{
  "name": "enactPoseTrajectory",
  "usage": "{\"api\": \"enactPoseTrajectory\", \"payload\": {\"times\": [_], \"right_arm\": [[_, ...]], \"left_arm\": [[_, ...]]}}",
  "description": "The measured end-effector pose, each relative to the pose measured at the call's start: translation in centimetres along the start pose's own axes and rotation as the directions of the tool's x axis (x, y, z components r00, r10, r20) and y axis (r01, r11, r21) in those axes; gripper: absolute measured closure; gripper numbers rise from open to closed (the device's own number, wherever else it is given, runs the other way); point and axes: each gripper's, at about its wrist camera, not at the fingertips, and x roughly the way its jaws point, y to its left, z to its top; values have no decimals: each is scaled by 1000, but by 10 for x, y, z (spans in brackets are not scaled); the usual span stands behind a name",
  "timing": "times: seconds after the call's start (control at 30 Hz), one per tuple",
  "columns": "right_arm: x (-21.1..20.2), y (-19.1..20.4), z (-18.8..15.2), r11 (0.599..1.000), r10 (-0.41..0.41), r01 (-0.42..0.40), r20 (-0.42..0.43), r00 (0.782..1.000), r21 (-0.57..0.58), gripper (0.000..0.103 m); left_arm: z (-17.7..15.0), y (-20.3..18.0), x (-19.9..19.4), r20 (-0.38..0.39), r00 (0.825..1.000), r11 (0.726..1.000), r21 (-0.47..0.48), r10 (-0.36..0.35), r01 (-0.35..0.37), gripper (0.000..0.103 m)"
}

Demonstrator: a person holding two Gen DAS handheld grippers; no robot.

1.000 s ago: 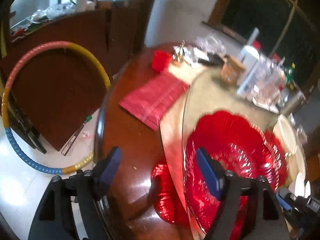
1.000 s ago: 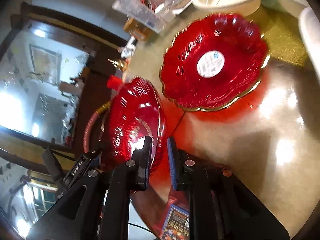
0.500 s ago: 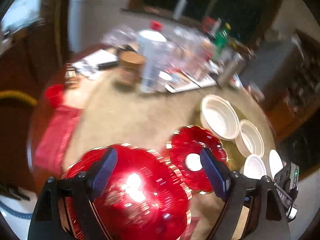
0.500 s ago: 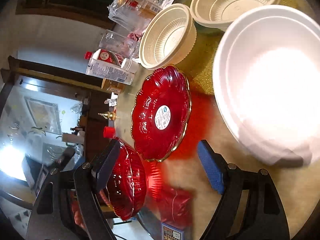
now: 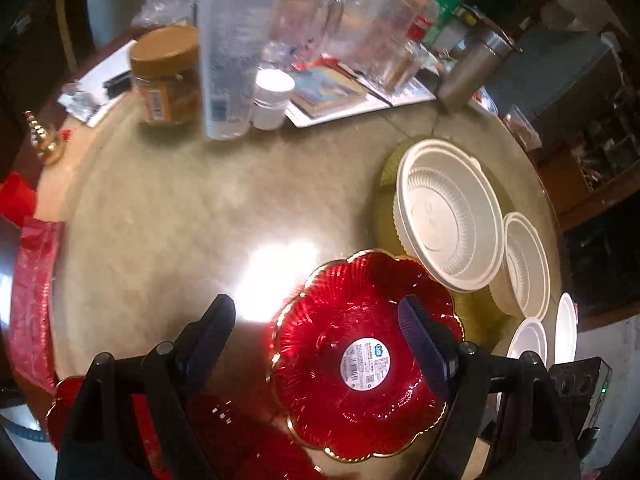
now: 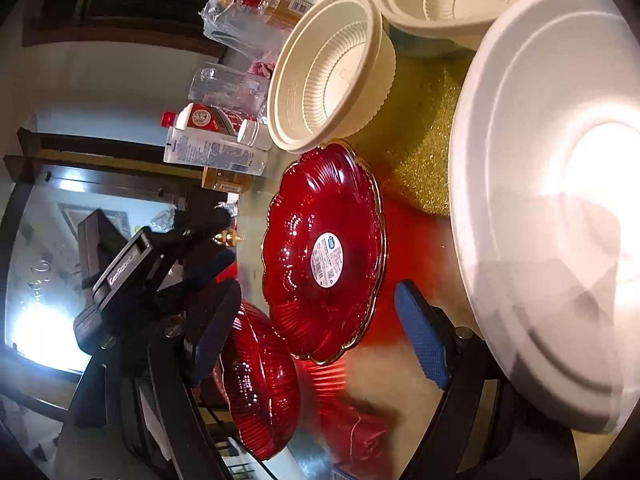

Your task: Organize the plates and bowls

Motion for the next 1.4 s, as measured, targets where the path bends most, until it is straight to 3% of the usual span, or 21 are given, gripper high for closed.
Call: {"api": "enactPoseTrajectory", "payload": {"times": [0.1, 0.17, 0.27, 0.3, 0.33, 0.4, 0.47, 0.53, 0.63, 0.8, 1.0, 1.4], "right_arm": [[4, -3, 0, 1000, -6, 6, -10, 1000, 3, 23], [5, -3, 1, 1000, -17, 17, -5, 1000, -7, 29], [6, -3, 1, 999, -42, 42, 4, 999, -22, 45], [7, -2, 1, 999, -47, 47, 0, 999, -27, 48], [8, -2, 1, 998, -51, 51, -5, 999, -32, 48], [12, -2, 1, 997, -62, 61, -16, 998, -41, 54], [15, -3, 1, 995, -86, 85, -19, 996, -50, 62], [15, -4, 3, 991, -125, 124, -10, 992, -56, 79], [14, -6, 5, 987, -151, 151, -9, 988, -63, 88], [9, -7, 4, 983, -165, 166, 16, 986, -78, 89], [4, -3, 4, 984, -149, 151, 36, 988, -99, 90], [-7, 14, -5, 985, -74, 81, 53, 996, -154, 90]], "left_arm": [[-2, -1, 11, -23, 999, 1000, 15, 23, -23, 30], [-2, 0, 19, -44, 998, 998, 21, 53, -52, 43], [-2, 3, 32, -83, 994, 997, 19, 77, -76, 49], [-3, 3, 36, -101, 991, 996, 21, 84, -82, 53], [-4, 3, 41, -120, 989, 996, 22, 92, -90, 64], [-6, 2, 40, -108, 988, 993, 37, 112, -109, 72], [-6, 1, 39, -106, 986, 991, 41, 129, -125, 74], [-6, 1, 38, -103, 986, 991, 40, 130, -127, 74], [-6, -3, 37, -90, 985, 988, 56, 149, -144, 74], [-7, -9, 29, -50, 985, 984, 74, 166, -162, 80], [-4, -15, 20, -21, 984, 981, 78, 178, -176, 81], [-14, -21, -23, 71, 976, 974, 78, 206, -211, 83]]}}
